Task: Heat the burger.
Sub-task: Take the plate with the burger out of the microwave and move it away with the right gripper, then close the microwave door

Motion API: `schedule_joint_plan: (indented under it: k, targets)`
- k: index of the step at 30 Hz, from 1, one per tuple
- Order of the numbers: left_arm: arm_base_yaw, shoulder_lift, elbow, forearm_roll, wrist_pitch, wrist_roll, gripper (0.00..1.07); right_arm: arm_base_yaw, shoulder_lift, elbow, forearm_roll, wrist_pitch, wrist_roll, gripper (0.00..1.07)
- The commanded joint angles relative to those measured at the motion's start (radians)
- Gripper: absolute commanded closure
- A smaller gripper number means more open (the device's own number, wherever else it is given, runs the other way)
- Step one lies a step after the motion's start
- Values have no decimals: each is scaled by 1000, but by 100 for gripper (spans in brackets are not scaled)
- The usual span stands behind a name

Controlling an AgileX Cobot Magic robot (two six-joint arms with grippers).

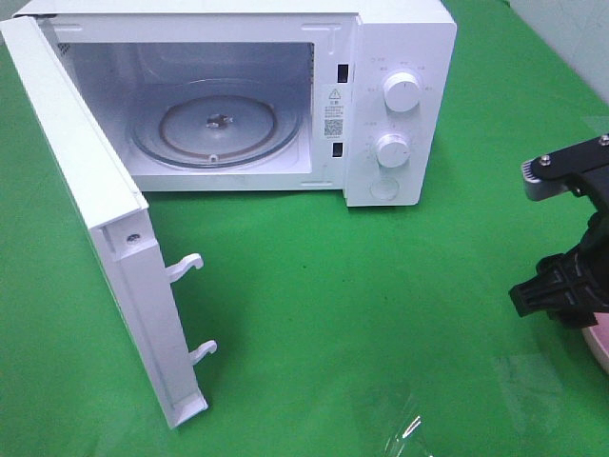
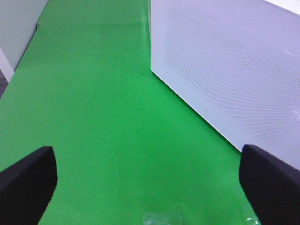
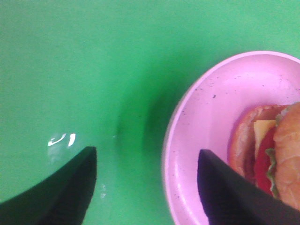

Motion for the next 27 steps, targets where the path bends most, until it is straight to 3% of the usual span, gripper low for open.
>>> schedule_joint_plan:
  k: [1,8,18,24,27]
  targets:
    - [3,-20,4,2,1,-4,3,-1,-167,-4,281,55,-331,32]
    - [3,-20,4,2,1,-4,3,-1,-380,-4,505,212,-563,31]
    - [3,-20,4,2,1,-4,3,-1,-665,-2,519,432,-576,31]
    - [3,-20,4,2,1,-4,3,-13,-840,13,518,458,-576,31]
    - [3,-20,4,2,1,-4,3,-89,-953,13,519,459,-598,31]
